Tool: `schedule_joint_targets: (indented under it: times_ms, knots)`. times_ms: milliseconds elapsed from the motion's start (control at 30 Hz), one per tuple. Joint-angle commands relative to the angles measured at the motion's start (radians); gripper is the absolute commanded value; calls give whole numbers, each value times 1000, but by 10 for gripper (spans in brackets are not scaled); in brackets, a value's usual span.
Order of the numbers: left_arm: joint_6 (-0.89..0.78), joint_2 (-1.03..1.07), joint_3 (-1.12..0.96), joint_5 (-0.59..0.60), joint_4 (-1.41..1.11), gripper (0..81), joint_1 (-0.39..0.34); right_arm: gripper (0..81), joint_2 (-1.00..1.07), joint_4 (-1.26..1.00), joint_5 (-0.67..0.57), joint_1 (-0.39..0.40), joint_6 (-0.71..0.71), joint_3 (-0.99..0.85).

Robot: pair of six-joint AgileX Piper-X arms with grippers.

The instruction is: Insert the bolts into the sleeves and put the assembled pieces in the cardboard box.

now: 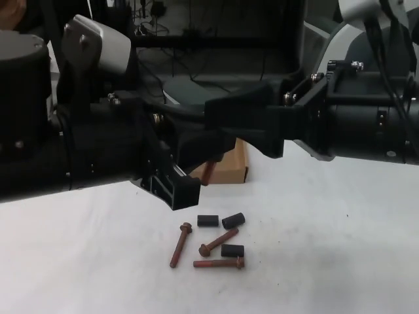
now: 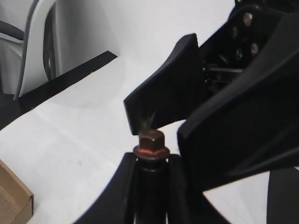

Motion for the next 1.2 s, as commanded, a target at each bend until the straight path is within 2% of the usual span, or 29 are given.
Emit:
schedule_joint_targets:
  times_ms: [0, 200, 500, 600, 933, 1167]
  knots:
    - [-8, 0, -17, -6, -61, 17, 0, 700, 6, 36, 21, 8, 2, 1]
    - [-7, 0, -17, -16, -59, 17, 3, 700, 6, 39, 36, 4, -3, 1]
    - [203, 16, -17, -115, 97, 17, 8, 700, -49, 112, 26, -71, -9, 1]
    - [202, 60, -25, -109, 90, 17, 36, 700, -84, 209, 20, -91, -59, 1]
    - [202, 457, -271, -96, 95, 17, 173, 700, -125, 568, 38, -106, -254, 11]
    - [260, 765, -575, -131, 278, 17, 190, 700, -127, 621, 36, -146, -276, 59]
